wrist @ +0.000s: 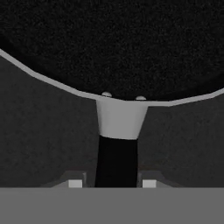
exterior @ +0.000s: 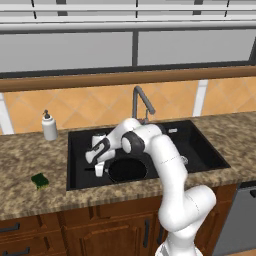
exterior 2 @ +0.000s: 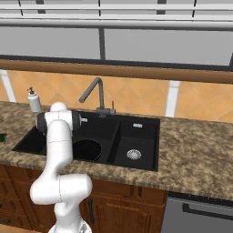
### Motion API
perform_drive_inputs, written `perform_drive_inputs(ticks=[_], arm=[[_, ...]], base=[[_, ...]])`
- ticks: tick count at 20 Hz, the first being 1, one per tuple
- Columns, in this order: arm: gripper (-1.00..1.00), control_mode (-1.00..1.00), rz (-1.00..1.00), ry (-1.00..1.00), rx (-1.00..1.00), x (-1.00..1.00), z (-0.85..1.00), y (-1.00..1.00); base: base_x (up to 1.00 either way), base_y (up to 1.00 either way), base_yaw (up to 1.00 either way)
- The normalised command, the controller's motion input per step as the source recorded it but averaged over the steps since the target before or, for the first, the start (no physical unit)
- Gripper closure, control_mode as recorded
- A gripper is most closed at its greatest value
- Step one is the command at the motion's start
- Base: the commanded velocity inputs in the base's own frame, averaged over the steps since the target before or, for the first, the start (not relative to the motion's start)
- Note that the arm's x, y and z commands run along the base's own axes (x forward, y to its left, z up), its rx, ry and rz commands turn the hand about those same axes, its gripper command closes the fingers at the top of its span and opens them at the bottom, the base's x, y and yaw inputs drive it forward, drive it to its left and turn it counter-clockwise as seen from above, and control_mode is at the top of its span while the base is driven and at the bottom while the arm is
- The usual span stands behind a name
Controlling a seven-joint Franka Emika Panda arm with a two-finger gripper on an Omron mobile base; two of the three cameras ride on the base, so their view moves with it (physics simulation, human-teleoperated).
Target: Pick the pan and sponge and place them into the sink. Then turn on the water.
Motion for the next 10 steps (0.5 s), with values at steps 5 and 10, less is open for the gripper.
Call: perform_drive_inputs(ticks=[5,10], arm=[[-1.00,-1.00,0.08,0.00,-0.03,-0.20,0.40,0.01],[-1.00,-1.00,0.19,-0.12,0.00,-0.52,0.89,0.01]], base=[[0.00,0.00,0.00],[0.00,0.00,0.00]])
